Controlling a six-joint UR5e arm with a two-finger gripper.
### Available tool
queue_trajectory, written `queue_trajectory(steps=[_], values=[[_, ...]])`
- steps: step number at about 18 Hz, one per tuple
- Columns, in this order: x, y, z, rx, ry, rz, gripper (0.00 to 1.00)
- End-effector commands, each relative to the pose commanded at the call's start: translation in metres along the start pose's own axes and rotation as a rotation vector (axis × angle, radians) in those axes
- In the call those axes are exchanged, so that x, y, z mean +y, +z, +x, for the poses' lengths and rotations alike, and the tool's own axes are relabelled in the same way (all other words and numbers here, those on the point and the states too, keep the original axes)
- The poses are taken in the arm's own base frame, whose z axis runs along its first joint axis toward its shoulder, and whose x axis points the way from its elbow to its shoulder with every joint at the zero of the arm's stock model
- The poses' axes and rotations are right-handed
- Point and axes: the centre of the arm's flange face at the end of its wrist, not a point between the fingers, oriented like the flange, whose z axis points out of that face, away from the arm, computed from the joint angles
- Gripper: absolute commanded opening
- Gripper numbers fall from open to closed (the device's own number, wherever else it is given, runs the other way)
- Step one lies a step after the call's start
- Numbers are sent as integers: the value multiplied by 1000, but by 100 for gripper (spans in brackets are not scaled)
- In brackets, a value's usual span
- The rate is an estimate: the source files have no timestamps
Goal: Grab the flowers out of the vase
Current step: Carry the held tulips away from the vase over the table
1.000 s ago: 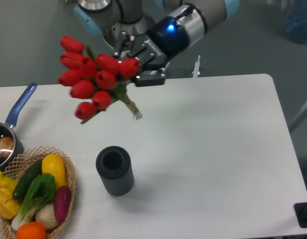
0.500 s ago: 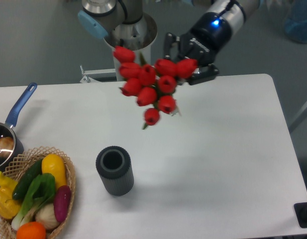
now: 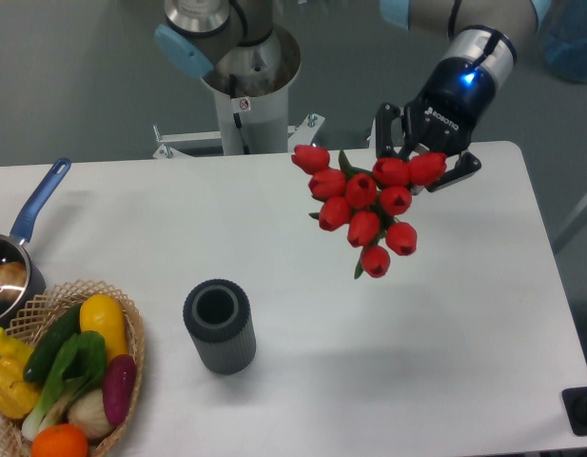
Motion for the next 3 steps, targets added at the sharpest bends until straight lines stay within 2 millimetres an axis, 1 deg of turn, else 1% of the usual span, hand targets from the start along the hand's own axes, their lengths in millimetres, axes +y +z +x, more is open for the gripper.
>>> queue_trajectory(steps=[3], values=[[1,-6,-3,-12,-4,2,23]])
